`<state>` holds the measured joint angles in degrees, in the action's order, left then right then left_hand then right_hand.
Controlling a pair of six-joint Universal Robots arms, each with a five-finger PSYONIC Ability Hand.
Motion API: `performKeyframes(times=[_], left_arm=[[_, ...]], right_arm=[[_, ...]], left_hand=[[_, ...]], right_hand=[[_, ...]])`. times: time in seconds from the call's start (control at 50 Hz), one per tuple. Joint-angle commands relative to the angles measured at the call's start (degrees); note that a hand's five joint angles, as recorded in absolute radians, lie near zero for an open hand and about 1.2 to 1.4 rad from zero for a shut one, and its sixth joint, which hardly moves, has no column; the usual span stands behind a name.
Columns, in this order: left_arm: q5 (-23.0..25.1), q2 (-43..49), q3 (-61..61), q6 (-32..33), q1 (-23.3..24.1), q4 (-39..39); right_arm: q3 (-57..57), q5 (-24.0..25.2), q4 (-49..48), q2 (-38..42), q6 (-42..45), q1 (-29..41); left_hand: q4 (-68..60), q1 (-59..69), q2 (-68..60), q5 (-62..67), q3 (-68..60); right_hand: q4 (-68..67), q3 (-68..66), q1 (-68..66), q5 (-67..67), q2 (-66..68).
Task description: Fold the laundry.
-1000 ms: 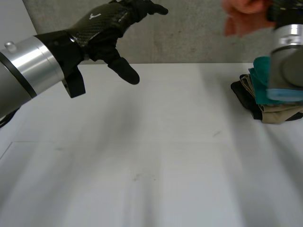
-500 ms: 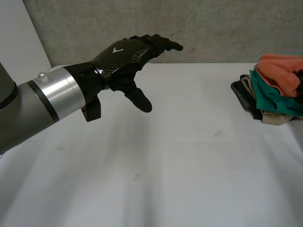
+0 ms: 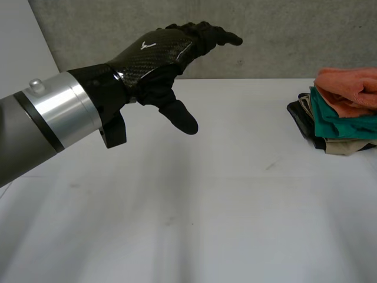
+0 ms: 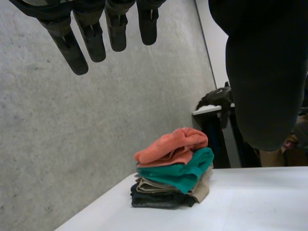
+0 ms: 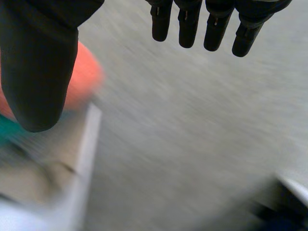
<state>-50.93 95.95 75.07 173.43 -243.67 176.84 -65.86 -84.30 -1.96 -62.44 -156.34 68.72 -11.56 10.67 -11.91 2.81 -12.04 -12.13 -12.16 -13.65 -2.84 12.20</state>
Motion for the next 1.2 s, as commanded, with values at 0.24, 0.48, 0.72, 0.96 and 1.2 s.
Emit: performKeyframes(times=[0.24, 0.48, 0.72, 0.96, 1.2], left_arm=[[-26.7, -6.7, -7.2, -5.7, -7.1, 0.2], [-30.9, -0.6, 2.2, 21.7, -24.7, -14.2], [-30.1, 14.0, 12.3, 44.8, -36.3, -9.8], [-31.8, 21.8, 9.0, 39.2, -39.3, 10.5], [-32.6, 20.7, 6.8, 31.5, -36.3, 10.5]], right_arm=[[-16.3, 6.0, -44.5, -20.3, -1.7, 21.8], [-24.2, 9.0, -20.6, -17.5, -16.6, 38.9], [-24.5, 2.7, -19.4, -14.4, -15.1, 41.3], [-25.5, 1.9, -21.3, -13.1, -14.6, 42.4], [-25.6, 0.5, -21.3, -13.0, -13.2, 42.2]], left_hand=[[1.6, -0.7, 1.9, -2.8, 2.0], [1.6, -0.7, 1.9, -2.8, 2.0], [1.6, -0.7, 1.9, -2.8, 2.0], [1.6, -0.7, 1.9, -2.8, 2.0], [1.6, -0.7, 1.9, -2.8, 2.0]], right_hand=[[2.1, 2.2, 3.6, 2.8, -2.2], [2.1, 2.2, 3.6, 2.8, -2.2], [2.1, 2.2, 3.6, 2.8, -2.2], [2.1, 2.2, 3.6, 2.8, -2.2], [2.1, 2.2, 3.6, 2.8, -2.2]])
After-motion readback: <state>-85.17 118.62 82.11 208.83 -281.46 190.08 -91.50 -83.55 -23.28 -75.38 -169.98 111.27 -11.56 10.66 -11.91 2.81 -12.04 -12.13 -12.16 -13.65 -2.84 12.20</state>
